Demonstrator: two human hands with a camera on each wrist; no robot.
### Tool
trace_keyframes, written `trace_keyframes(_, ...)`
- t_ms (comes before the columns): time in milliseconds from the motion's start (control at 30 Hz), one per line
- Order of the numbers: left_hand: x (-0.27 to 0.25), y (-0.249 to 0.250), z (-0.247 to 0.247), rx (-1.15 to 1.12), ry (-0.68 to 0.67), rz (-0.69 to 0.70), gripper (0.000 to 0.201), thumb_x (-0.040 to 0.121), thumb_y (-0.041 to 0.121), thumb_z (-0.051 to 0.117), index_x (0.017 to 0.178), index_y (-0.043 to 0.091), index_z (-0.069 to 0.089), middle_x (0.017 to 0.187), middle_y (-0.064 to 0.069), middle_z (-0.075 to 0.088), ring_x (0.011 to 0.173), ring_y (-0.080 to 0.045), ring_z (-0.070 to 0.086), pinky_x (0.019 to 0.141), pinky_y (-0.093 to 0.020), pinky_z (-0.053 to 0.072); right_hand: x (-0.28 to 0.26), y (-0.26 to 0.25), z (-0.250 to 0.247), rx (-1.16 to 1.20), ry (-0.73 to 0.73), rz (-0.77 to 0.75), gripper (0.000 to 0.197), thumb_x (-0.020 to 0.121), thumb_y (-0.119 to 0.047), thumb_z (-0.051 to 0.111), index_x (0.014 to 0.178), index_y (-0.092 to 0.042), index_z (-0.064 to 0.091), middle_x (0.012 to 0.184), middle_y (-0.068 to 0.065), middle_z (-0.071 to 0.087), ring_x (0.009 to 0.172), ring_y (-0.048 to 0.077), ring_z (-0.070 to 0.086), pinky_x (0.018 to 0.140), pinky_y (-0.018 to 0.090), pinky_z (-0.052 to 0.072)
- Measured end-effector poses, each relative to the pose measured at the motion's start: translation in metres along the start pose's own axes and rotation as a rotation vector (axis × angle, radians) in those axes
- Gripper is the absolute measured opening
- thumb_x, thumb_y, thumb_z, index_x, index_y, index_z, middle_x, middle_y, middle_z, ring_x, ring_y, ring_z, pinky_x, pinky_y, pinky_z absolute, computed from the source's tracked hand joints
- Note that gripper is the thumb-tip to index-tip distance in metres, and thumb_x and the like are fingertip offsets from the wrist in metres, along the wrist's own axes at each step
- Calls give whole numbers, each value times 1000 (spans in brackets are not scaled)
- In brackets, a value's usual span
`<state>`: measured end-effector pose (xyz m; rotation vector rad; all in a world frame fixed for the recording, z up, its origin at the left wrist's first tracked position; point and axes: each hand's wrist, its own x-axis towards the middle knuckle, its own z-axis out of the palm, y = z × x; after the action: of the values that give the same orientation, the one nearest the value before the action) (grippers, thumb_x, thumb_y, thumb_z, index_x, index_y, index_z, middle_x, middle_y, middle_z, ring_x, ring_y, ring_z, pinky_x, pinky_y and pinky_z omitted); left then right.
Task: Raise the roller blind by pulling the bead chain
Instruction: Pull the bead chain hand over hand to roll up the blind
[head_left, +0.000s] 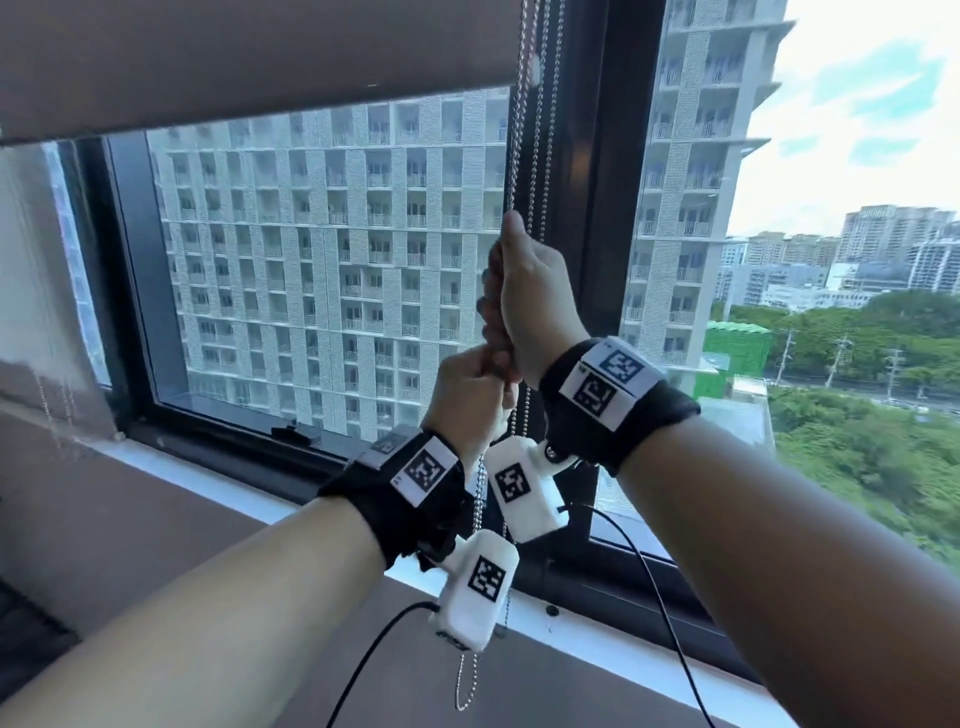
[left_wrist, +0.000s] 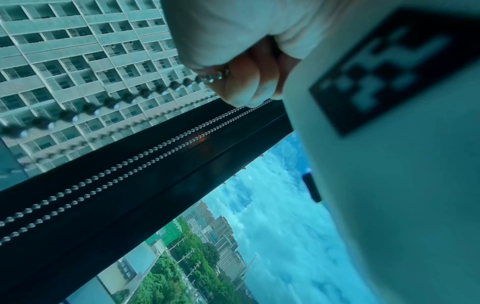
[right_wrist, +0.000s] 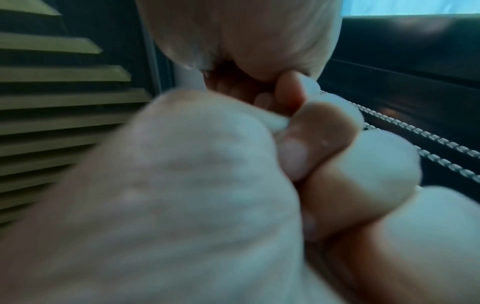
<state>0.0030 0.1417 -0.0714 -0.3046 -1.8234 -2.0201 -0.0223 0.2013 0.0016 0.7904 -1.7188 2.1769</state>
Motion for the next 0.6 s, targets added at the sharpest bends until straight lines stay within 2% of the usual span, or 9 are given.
trace_keyframes(167,-7,-23,-9,76,-15,-20,35,86,-13,33,63,8,49,43,5,41,35,-5,30,37,-17,24,-11,23,-3,-6,-10,-17,50,104,-39,37,58,-21,29,54,3,24,35,11,20,35,16,16)
trace_keyframes(333,-15,-34,-10,168,-81,-27,26,88,-11,37,72,2,53,47,3,40,39,-6,31,39,-16,25,-21,39,-10,-51,22,-75,49,104,-37,37,58,-21,31,53,1,25,40,12,20,36,18,20)
trace_keyframes(433,-16,-32,-9,194,-120,-62,21,88,-10,41,74,-3,55,51,-4,44,39,-6,37,41,-15,30,-23,53,-18,-135,59,-120,50,103,-38,38,55,-23,31,49,-4,26,43,13,21,43,28,19)
trace_keyframes(500,-9,-32,-10,221,-89,-43,17,86,-6,45,77,-11,58,56,-11,53,49,-15,47,48,-23,39,-25,63,-22,-204,75,-127,50,102,-39,39,56,-22,33,49,-3,28,44,14,24,45,31,21)
trace_keyframes(567,0,-29,-12,184,-39,-14,23,84,4,45,85,-16,57,71,-26,60,63,-28,54,59,-38,46,-32,73,-26,-247,77,-132,50,103,-35,39,57,-19,34,49,-2,30,44,12,28,44,27,24)
trace_keyframes(600,4,-26,-12,179,-8,7,28,85,9,45,90,-15,59,81,-29,64,69,-32,58,64,-40,50,-36,79,-27,-252,76,-133,51,104,-33,38,56,-17,35,49,-2,33,44,11,31,42,25,25)
